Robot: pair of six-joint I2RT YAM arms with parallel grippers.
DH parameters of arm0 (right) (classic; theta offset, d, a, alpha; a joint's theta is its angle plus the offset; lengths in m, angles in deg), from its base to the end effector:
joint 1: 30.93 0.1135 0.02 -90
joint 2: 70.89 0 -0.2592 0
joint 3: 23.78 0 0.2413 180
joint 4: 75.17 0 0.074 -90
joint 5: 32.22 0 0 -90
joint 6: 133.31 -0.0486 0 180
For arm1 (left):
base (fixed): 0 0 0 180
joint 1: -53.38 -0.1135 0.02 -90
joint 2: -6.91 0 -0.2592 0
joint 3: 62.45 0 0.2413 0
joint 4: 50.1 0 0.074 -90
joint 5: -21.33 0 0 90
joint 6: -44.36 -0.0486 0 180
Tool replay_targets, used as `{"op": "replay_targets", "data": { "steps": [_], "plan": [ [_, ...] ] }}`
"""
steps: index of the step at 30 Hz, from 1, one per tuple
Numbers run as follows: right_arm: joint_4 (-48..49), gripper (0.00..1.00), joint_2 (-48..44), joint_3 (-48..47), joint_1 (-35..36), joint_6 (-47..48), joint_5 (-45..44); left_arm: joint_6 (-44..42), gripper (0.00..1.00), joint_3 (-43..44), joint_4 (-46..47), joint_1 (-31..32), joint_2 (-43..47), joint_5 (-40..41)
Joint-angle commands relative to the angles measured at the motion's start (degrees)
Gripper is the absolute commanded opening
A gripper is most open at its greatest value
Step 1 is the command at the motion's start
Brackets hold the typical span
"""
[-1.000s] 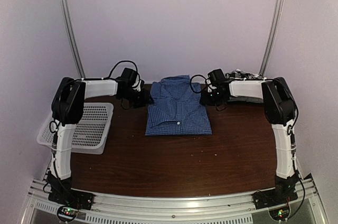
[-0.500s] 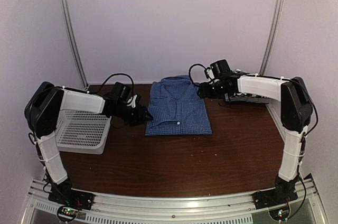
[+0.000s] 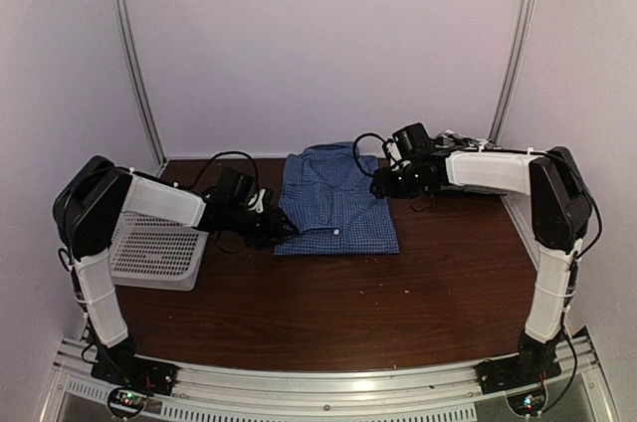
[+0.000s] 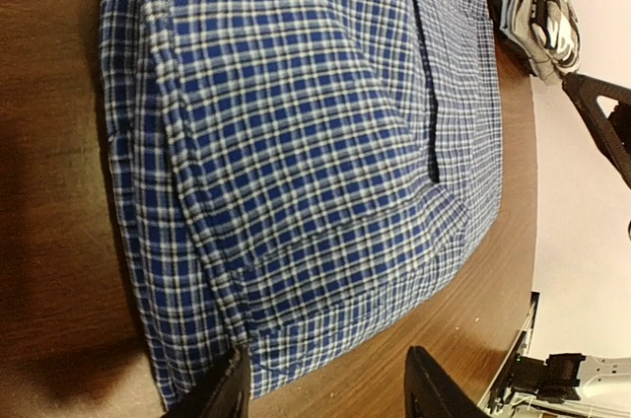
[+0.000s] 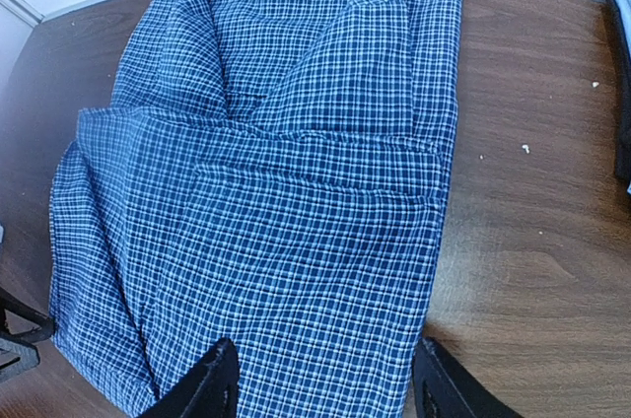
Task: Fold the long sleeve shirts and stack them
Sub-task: Smooth out the 2/3-rectangle-folded shirt at the center of the board.
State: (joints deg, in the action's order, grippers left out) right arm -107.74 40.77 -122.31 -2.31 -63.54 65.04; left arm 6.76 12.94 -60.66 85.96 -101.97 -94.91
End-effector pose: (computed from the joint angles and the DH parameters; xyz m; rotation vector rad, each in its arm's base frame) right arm 0.3798 0.2142 0.2121 -0.2405 2.4203 0.5497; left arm 0.3167 -0.2279 0.1438 -0.1938 2.5972 -1.1876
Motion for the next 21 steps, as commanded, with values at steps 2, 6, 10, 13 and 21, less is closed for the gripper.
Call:
{"op": "replay_targets", "data": {
  "steps": [2, 6, 10, 13, 21],
  "plan": [
    [1.2, 0.61, -2.7, 0.5, 0.2, -1.0, 0.0, 0.4, 0.55, 1.3, 1.0, 0.1, -2.2, 0.9],
    [1.4, 0.61, -2.5, 0.5, 0.2, -1.0, 0.2, 0.2, 0.57, 1.1, 0.6, 0.4, -2.3, 1.4],
    [1.7, 0.61, -2.2, 0.4, 0.2, -1.3, 0.7, 0.3, 0.57, 1.8, 0.6, 0.5, -3.2, 2.0],
    [1.7, 0.60, -2.1, 0.2, 0.2, -1.3, 0.8, 0.4, 0.55, 3.2, 0.8, 0.5, -4.2, 2.6],
    [1.3, 0.58, -2.8, 0.2, 0.2, -1.4, 0.7, -0.3, 0.32, 10.6, 0.1, 0.4, -7.7, 5.1]
  ]
}}
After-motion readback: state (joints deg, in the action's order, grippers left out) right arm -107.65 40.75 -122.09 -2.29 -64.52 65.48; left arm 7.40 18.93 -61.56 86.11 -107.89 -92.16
